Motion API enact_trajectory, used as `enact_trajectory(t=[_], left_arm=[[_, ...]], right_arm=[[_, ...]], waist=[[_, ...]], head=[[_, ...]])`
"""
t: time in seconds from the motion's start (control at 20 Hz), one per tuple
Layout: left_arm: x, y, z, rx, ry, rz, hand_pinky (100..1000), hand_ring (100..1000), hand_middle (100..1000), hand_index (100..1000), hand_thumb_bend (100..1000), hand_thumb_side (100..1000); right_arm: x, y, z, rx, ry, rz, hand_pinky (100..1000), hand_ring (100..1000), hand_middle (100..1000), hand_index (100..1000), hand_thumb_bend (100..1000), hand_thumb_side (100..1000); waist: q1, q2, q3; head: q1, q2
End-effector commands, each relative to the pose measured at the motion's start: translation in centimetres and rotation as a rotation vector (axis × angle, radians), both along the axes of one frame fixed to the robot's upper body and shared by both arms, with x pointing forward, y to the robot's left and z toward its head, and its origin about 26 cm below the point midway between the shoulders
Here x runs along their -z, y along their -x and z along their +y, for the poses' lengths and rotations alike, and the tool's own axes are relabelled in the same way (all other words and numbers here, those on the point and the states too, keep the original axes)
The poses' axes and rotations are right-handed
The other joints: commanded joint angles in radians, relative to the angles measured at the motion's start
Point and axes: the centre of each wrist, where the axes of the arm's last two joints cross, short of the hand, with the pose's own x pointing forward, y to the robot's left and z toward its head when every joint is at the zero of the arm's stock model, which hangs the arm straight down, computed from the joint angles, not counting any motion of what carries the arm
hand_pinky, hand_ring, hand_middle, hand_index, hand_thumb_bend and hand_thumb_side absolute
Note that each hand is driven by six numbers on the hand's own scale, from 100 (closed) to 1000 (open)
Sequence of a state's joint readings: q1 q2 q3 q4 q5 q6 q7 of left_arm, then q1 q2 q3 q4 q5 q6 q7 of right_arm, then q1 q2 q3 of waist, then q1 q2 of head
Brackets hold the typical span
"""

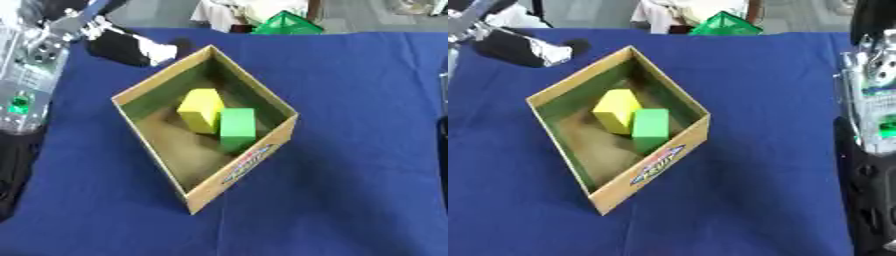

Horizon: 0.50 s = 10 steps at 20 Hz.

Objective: Pick up objects on the table and place them in the box.

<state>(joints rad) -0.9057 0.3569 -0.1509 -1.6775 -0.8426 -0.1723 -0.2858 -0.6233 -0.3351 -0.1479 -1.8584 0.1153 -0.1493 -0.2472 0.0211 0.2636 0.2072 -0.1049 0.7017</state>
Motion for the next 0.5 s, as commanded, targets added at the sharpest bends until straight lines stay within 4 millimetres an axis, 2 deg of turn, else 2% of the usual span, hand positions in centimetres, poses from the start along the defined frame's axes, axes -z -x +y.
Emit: enact_trajectory(t=[0.05, 0.5], left_arm=[[-1.7, 2.0, 2.2, -0.014, 0.109, -0.085, 714, 776, 703, 904, 461, 584], [-0.4, 6.3, 6.0, -0.008, 0.316, -0.152, 718, 769, 693, 892, 441, 554]], right_arm=[[-1.2, 0.5, 0.0, 0.009, 0.012, -0.052, 816, 837, 642, 849, 238, 1000], [-1.8, 0.7, 0.1, 0.019, 0.007, -0.079, 815, 837, 647, 849, 240, 1000]], waist=[[-0.002, -0.021, 0.004], [-0.014, -0.017, 0.012]], head=[[-0.011, 0.006], [-0.024, 0.005]])
